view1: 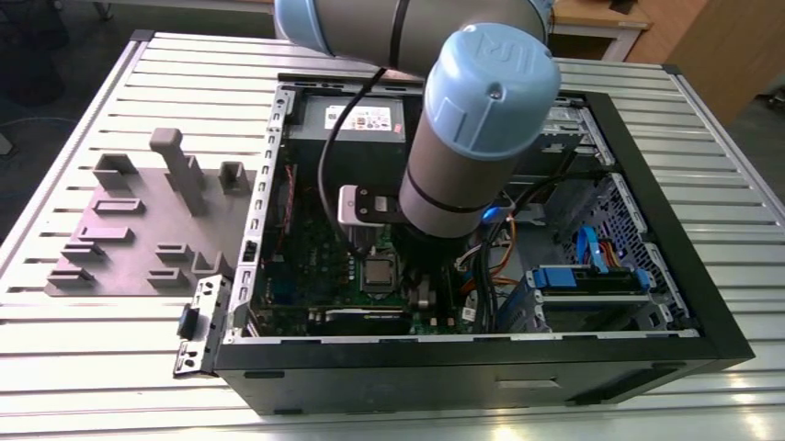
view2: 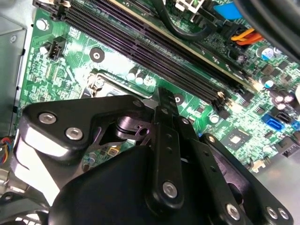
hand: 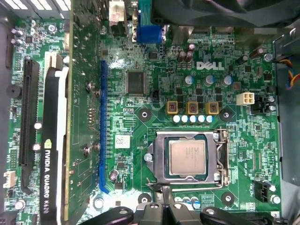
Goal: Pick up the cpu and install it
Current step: 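Install the first cpu locking lever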
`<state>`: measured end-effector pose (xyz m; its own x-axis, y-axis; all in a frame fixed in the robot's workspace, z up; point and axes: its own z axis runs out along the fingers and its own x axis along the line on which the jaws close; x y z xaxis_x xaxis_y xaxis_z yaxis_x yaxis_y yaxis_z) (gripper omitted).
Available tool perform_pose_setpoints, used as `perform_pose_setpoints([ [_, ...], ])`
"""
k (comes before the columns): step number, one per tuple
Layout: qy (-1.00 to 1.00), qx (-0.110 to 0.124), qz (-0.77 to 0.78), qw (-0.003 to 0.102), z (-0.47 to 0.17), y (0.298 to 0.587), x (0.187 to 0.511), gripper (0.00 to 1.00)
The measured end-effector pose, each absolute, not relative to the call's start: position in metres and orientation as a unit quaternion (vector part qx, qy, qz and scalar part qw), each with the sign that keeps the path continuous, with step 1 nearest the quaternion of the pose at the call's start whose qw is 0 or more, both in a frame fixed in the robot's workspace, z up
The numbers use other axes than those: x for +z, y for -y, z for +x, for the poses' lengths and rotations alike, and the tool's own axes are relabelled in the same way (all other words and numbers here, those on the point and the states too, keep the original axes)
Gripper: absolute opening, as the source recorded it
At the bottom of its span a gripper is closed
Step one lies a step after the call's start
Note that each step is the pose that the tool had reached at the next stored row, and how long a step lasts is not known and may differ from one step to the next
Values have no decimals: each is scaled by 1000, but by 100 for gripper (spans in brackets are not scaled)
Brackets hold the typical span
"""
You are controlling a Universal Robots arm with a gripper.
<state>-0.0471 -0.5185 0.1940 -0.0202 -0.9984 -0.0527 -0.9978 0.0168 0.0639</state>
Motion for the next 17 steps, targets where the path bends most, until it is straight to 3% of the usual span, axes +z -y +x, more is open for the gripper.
perform_pose_setpoints([
  [17,713,-41,700,4,-47,519,211,11],
])
